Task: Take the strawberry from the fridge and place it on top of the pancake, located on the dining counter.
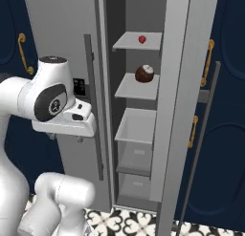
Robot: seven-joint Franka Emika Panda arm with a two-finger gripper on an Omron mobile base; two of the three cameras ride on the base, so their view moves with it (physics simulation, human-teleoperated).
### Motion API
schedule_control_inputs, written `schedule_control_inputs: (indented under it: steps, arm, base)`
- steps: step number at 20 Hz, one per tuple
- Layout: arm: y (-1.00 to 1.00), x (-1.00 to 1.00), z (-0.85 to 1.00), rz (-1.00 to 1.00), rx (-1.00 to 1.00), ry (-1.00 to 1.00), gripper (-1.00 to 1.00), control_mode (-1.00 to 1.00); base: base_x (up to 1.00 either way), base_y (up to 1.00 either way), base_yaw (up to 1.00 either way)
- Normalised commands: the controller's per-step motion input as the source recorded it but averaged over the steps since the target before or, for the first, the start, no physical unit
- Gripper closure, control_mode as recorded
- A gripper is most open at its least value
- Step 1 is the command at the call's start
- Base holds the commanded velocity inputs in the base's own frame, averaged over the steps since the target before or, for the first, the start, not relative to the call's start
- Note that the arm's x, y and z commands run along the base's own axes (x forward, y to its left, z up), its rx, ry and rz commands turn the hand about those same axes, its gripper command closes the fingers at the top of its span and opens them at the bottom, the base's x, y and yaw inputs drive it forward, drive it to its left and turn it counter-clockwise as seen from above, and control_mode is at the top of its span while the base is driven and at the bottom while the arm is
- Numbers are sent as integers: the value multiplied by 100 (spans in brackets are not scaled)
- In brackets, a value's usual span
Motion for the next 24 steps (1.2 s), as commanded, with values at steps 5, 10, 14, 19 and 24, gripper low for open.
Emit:
schedule_control_inputs:
  steps: [5,10,14,19,24]
  arm:
    - [32,-32,0,-7,4,-23,-100,-100]
    - [10,-16,-6,-9,-5,-16,-100,-100]
    - [0,-1,-23,-3,-3,-14,-100,-100]
    - [0,0,-10,0,-1,-4,-100,-100]
    - [0,0,0,0,0,0,-100,-100]
  base:
    - [0,0,0]
    - [0,0,0]
    - [0,0,0]
    - [0,0,0]
    - [0,0,0]
